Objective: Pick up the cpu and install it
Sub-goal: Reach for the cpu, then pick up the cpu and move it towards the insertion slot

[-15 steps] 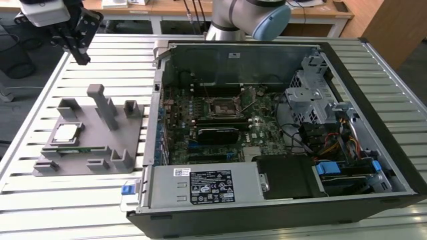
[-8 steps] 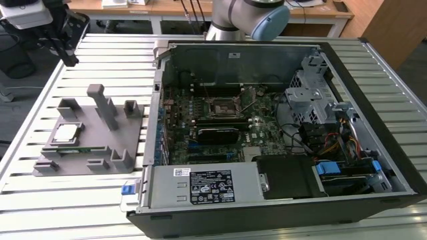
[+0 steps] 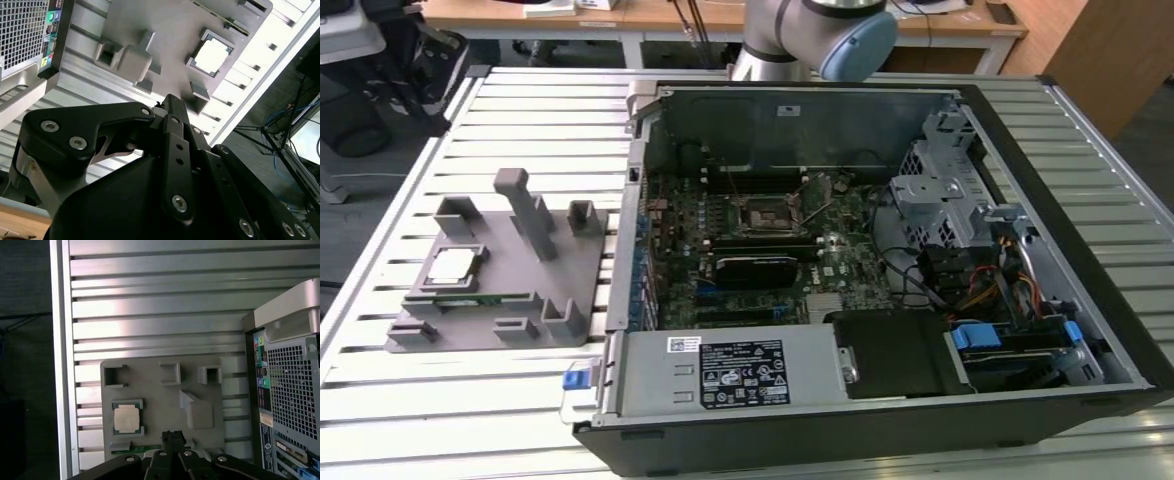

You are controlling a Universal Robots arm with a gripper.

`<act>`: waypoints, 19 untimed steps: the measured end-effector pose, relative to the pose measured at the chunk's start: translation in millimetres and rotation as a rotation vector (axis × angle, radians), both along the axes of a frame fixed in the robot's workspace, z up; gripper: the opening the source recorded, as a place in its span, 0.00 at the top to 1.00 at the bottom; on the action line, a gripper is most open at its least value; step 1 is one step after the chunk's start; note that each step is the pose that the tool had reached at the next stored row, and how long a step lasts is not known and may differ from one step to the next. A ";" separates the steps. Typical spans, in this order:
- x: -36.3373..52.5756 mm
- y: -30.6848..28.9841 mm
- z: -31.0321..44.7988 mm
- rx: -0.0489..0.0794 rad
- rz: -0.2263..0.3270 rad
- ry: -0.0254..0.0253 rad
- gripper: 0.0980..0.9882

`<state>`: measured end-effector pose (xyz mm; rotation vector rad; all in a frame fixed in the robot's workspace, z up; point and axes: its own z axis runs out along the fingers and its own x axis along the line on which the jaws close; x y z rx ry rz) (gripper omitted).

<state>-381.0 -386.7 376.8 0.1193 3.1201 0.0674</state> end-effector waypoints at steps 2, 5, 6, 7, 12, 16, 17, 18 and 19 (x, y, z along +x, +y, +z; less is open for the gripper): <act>-6.6 0.0 -0.7 0.000 0.000 0.0003 0.99; -16.8 0.0 -1.6 0.000 0.000 0.0007 0.99; -20.4 0.0 -1.8 0.000 0.000 0.0006 0.99; -24.3 0.0 -2.0 0.000 0.000 0.0005 0.99; -41.1 0.0 -3.7 0.000 0.000 0.0005 0.99; -44.4 0.0 -7.3 0.000 0.000 0.0019 0.99; -44.6 -0.1 -8.4 0.000 0.000 0.0025 0.99; -44.7 -0.1 -9.8 0.000 0.000 0.0032 0.99; -44.7 0.0 -11.4 -0.001 0.000 0.0041 0.99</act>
